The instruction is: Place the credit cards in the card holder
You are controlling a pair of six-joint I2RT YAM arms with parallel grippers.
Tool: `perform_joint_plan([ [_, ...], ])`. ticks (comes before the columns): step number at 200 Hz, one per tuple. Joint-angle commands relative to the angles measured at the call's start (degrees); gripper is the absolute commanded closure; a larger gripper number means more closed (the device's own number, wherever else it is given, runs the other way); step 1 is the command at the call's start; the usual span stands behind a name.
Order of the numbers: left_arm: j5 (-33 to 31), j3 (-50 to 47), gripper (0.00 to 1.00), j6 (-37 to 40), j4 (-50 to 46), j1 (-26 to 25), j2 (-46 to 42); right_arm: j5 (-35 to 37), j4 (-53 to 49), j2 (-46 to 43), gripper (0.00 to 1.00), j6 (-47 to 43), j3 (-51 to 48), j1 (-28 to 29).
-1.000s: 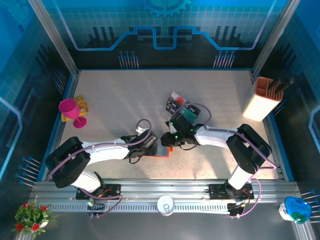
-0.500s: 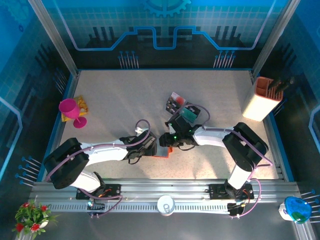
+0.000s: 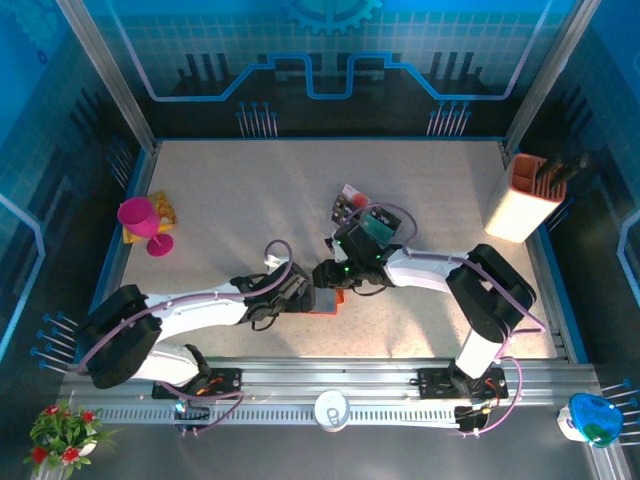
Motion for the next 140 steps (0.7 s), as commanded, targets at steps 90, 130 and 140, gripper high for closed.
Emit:
perform_joint_plan([
  [90, -4.9, -5.2, 0.01, -4.0, -7.9, 5.4, -25.0, -2.3, -4.2, 3.1, 0.49, 1.2, 10.3, 5.8],
  [130, -4.4, -7.2, 0.01, -4.3, -8.8, 6.9, -28.5, -2.8, -5.6, 9.4, 0.49, 1.2, 15.8, 7.2],
  [140, -4.2, -7.6, 0.01, -4.4, -8.7, 7.1, -28.9, -3.2, -5.6, 11.1, 0.49, 1.5, 16.9, 7.3],
])
